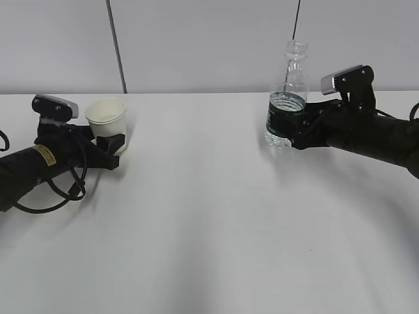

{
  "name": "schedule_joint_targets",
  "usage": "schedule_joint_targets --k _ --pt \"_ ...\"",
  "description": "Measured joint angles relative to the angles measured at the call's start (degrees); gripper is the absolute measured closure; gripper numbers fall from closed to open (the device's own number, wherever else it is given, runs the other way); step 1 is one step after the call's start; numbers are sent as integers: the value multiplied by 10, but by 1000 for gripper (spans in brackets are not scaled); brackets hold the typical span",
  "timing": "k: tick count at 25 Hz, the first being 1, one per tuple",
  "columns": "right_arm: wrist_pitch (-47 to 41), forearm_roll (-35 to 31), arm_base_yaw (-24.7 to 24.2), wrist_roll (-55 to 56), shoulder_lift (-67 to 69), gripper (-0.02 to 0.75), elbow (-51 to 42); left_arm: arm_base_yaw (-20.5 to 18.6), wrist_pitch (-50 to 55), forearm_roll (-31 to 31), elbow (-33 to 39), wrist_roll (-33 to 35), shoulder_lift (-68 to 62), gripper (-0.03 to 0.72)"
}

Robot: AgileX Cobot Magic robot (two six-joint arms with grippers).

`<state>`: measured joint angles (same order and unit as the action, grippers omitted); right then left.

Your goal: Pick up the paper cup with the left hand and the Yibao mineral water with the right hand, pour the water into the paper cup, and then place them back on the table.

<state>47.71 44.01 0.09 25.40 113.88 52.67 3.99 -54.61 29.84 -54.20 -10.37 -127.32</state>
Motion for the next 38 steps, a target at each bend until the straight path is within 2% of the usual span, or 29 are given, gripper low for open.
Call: schedule_joint_targets --k 5,11,14,26,38 --pt "0 0 0 0 0 248 0 0 -3 2 0 0 -7 272" --pt "0 0 0 0 0 248 0 0 -15 -1 0 0 -7 151" --pt "0 0 0 1 0 248 0 0 -11 -3 0 0 -7 129" --pt "0 0 0 2 0 248 0 0 -17 -7 0 0 -5 120" --pt "-1 0 0 6 0 248 0 0 -63 -16 34 0 31 118"
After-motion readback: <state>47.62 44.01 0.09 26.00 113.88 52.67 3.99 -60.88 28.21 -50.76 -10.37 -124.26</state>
